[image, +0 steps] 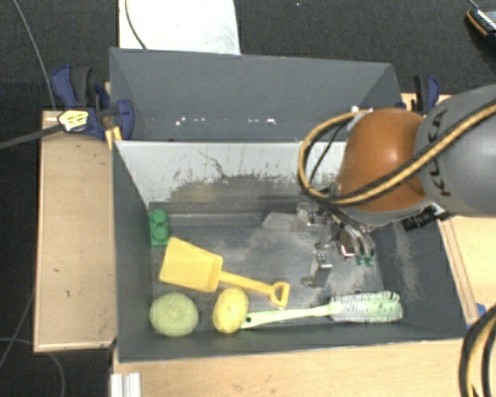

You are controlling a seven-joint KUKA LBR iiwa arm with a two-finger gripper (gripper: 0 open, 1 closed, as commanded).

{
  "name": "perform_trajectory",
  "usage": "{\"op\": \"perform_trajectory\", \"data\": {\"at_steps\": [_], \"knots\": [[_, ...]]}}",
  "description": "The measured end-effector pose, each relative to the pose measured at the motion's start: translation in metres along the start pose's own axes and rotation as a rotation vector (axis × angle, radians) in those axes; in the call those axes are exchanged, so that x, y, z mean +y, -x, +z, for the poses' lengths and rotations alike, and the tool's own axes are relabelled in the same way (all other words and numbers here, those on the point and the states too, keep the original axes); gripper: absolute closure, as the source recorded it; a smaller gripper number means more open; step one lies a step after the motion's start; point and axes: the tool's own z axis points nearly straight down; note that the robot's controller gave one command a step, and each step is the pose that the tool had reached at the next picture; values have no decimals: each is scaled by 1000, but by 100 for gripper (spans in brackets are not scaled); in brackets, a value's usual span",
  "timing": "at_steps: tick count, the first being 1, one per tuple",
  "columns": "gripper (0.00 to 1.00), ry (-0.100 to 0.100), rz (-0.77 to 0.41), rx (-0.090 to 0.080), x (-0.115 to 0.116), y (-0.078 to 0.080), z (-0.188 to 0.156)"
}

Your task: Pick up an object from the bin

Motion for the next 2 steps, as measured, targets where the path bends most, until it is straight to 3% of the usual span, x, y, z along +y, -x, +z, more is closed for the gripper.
{"op": "perform_trajectory", "data": {"at_steps": [1,2], "knots": [[0,0,1,-7,0,2,-3],[0,1,-310,-12,78,-35,62]]}}
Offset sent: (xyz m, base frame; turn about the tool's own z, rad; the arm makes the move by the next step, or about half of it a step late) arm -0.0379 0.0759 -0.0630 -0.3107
